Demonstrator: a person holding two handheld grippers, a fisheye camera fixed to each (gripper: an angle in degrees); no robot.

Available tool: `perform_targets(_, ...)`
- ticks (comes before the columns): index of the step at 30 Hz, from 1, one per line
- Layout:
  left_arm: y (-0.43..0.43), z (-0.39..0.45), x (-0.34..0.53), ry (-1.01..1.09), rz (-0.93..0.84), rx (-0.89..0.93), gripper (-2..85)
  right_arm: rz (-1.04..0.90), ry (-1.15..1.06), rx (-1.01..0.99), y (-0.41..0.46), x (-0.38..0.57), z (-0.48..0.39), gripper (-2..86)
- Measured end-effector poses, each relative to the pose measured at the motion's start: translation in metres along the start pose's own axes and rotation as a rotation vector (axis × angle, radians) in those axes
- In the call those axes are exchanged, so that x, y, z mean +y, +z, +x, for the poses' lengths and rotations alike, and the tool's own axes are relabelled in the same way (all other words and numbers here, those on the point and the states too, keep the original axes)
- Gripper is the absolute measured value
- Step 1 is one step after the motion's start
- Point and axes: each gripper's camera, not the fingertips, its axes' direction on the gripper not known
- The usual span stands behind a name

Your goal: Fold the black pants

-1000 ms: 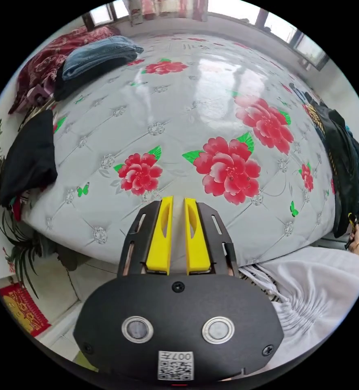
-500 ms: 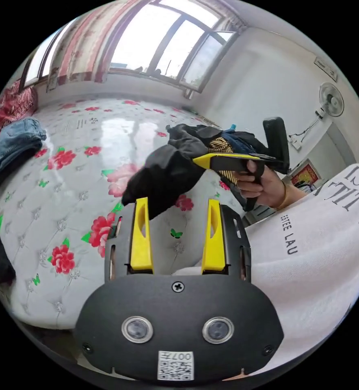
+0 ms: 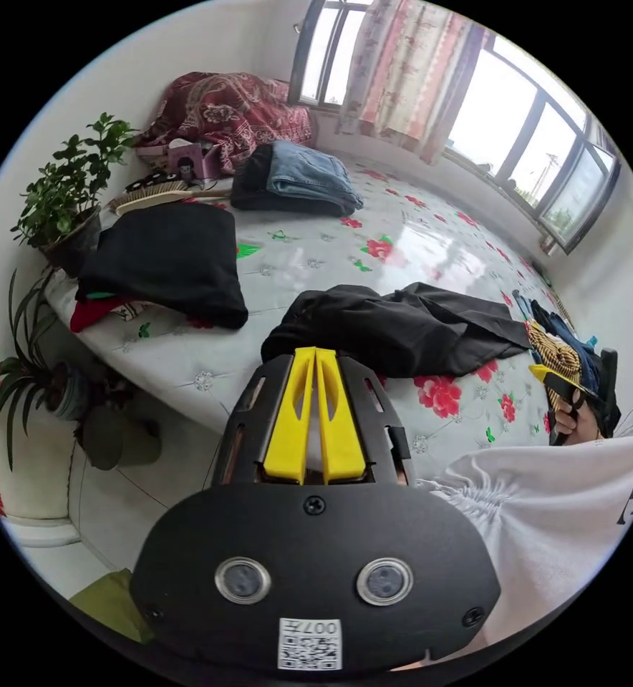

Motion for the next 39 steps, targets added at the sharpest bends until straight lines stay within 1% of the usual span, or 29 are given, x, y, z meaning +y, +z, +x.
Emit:
perform_targets(4,0.016,0.003,-0.005,0.029,0.009,-0.001,0.4,0.006,0.077,0.208,0.009,-0.017,0.027,4.4)
perform_targets(5,0.019,0.006,-0.007,0.040,0.010,0.007,1.7,0.005,0.087,0.229,0.011,-0.020,0.031,4.4)
perform_targets(6,0.025,0.014,-0.011,0.085,0.020,0.039,4.3,0.002,0.105,0.267,0.015,-0.028,0.039,4.6)
perform_targets(7,0.032,0.023,-0.016,0.137,0.031,0.079,9.2,0.002,0.121,0.305,0.020,-0.036,0.046,4.6)
perform_targets(8,0.036,0.029,-0.019,0.167,0.027,0.105,11.6,0.000,0.125,0.324,0.022,-0.040,0.049,4.7)
perform_targets(9,0.046,0.040,-0.024,0.221,0.000,0.139,13.2,-0.011,0.132,0.363,0.028,-0.049,0.056,4.7)
perform_targets(11,0.067,0.057,-0.033,0.302,-0.057,0.136,14.1,-0.033,0.136,0.414,0.037,-0.063,0.067,4.9)
perform_targets(13,0.097,0.074,-0.043,0.352,-0.110,0.017,11.8,-0.067,0.128,0.472,0.053,-0.083,0.080,5.2)
perform_targets(14,0.103,0.076,-0.046,0.356,-0.123,-0.024,8.5,-0.078,0.121,0.488,0.058,-0.087,0.083,5.3)
perform_targets(15,0.113,0.079,-0.055,0.372,-0.150,-0.058,1.8,-0.109,0.111,0.519,0.068,-0.096,0.089,5.4)
perform_targets(19,0.121,0.074,-0.107,0.389,-0.143,0.037,-0.6,-0.197,0.115,0.558,0.102,-0.121,0.108,5.5)
perform_targets(21,0.123,0.069,-0.139,0.393,-0.109,0.010,-0.8,-0.188,0.139,0.546,0.110,-0.128,0.115,5.5)
perform_targets(23,0.127,0.061,-0.175,0.357,-0.091,-0.008,-0.8,-0.161,0.169,0.543,0.113,-0.135,0.123,5.5)
perform_targets(24,0.129,0.050,-0.200,0.278,-0.073,-0.027,-0.8,-0.144,0.192,0.546,0.113,-0.138,0.128,5.6)
perform_targets(25,0.125,0.033,-0.218,0.119,-0.024,-0.088,-0.8,-0.131,0.217,0.550,0.112,-0.141,0.134,5.7)
perform_targets(26,0.121,0.022,-0.224,0.020,0.005,-0.125,-0.7,-0.124,0.230,0.553,0.111,-0.142,0.136,5.7)
perform_targets(27,0.117,0.002,-0.228,-0.133,0.034,-0.150,-0.5,-0.101,0.252,0.562,0.106,-0.143,0.141,5.8)
perform_targets(28,0.114,-0.010,-0.224,-0.203,0.049,-0.117,-0.1,-0.077,0.272,0.567,0.101,-0.142,0.146,5.9)
perform_targets(29,0.114,-0.013,-0.220,-0.210,0.064,-0.095,0.1,-0.068,0.283,0.567,0.098,-0.141,0.149,5.9)
perform_targets(30,0.117,-0.013,-0.207,-0.188,0.070,-0.064,1.6,-0.056,0.307,0.564,0.094,-0.138,0.156,5.9)
perform_targets(32,0.129,-0.006,-0.185,-0.123,0.004,-0.054,5.2,-0.055,0.327,0.560,0.092,-0.129,0.165,6.0)
perform_targets(34,0.146,0.013,-0.147,0.009,-0.065,-0.032,9.4,-0.103,0.326,0.578,0.099,-0.118,0.179,6.0)
perform_targets(35,0.150,0.020,-0.138,0.042,-0.079,-0.022,10.4,-0.120,0.323,0.585,0.102,-0.116,0.183,6.0)
perform_targets(37,0.168,0.052,-0.114,0.207,-0.153,0.010,12.7,-0.174,0.319,0.613,0.116,-0.114,0.196,5.9)
perform_targets(39,0.184,0.077,-0.106,0.335,-0.177,-0.039,13.2,-0.178,0.305,0.620,0.124,-0.116,0.200,5.3)
